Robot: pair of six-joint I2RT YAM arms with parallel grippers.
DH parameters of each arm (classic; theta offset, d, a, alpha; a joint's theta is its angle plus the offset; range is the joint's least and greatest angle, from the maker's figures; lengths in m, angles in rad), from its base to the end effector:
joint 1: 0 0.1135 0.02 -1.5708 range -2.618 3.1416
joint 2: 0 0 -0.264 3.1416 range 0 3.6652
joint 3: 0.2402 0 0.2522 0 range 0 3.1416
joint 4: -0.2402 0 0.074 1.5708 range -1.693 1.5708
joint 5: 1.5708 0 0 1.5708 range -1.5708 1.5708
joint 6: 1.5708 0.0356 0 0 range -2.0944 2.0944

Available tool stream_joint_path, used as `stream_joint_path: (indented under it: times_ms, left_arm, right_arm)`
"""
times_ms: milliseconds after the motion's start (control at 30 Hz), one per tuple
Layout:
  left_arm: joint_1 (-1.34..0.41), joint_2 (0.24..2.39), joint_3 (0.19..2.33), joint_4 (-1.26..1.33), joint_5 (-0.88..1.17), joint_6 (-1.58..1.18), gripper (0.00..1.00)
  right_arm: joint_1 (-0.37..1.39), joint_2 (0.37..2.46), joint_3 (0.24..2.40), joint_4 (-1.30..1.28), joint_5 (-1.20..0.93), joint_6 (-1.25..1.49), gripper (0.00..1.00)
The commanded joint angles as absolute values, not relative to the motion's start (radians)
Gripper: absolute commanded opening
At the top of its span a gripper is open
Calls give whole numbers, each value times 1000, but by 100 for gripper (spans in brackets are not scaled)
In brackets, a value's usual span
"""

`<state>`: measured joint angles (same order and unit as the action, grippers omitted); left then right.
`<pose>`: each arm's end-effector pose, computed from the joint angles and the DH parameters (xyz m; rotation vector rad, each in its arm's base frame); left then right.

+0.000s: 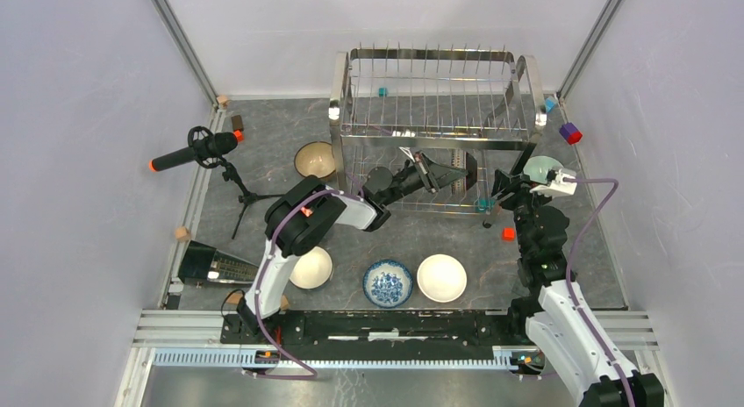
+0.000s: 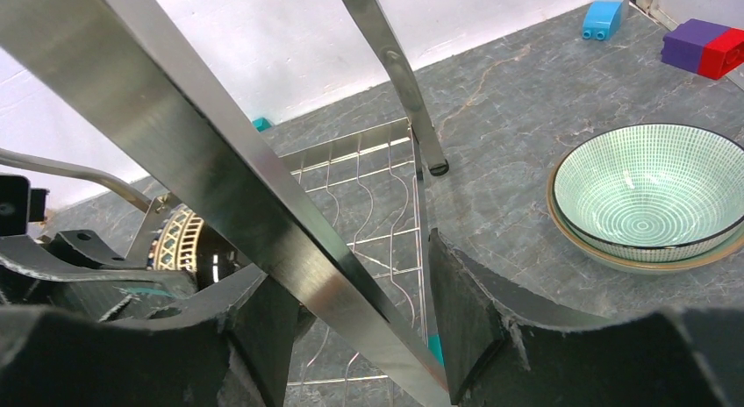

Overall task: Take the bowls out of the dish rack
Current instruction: Pick up the bowl from the dish rack, then place the bowl at the center of the board.

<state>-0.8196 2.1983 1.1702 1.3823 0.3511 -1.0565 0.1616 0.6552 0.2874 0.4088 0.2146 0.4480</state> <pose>0.3007 -0.3399 0.1857 0.1921 1.4581 -1.7999 0.1685 0.0198 0.2467 0.3882 1.4896 0.3211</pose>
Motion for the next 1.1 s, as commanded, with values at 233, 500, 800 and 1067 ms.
stream_joint_path:
  times_ms: [233,500,800,1067]
  left_arm:
    - [-833,2045,1055,1555,405,-1130,2]
    - [-866,1973,960,1548,401,-1089,2]
    - [-867,1963,1002,1477,444,-1108,2]
    - [-876,1993,1099,1360,517,-1129,2]
  right_arm:
    - [151,608,318,370,253,473,72]
    - [151,577,362,279,219,477,76]
    - [151,569,334,319,263,448,77]
    - [150,562,307,411,282,440,77]
